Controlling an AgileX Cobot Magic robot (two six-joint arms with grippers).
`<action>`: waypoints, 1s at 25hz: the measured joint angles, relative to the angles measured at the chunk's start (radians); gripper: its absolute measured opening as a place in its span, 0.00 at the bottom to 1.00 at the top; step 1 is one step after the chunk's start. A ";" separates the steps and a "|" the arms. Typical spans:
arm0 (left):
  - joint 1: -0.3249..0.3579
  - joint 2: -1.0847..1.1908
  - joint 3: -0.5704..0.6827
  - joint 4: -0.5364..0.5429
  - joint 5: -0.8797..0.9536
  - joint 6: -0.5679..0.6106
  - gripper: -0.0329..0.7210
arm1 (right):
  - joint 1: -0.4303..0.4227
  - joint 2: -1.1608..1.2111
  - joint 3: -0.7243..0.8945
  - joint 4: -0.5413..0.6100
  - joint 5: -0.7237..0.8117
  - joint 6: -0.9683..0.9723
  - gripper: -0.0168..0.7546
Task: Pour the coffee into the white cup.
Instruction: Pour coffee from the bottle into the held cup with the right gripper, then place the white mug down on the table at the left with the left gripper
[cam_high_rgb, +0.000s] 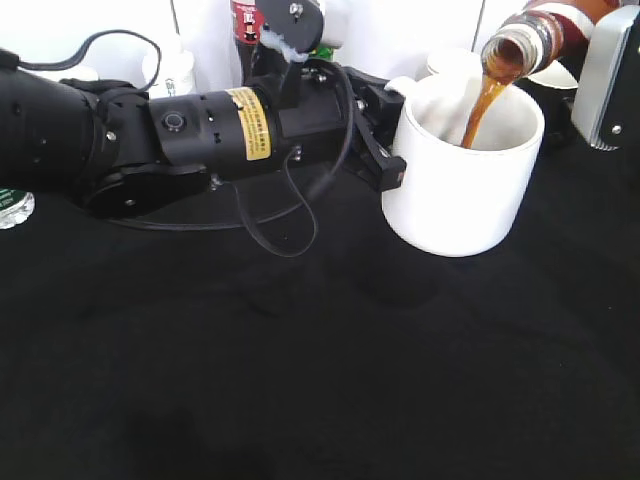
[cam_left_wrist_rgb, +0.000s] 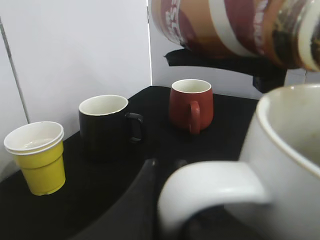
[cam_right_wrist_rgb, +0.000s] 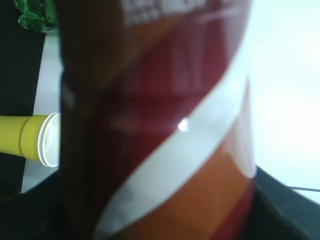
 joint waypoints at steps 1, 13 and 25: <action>0.000 0.000 0.000 0.000 0.000 0.000 0.12 | 0.000 -0.001 0.000 0.001 0.000 0.000 0.70; 0.073 0.000 0.001 -0.011 -0.052 0.000 0.12 | 0.000 -0.001 0.000 -0.038 -0.019 0.715 0.70; 0.353 -0.030 0.339 -0.296 -0.233 0.248 0.12 | 0.000 -0.001 0.000 -0.038 0.059 1.466 0.69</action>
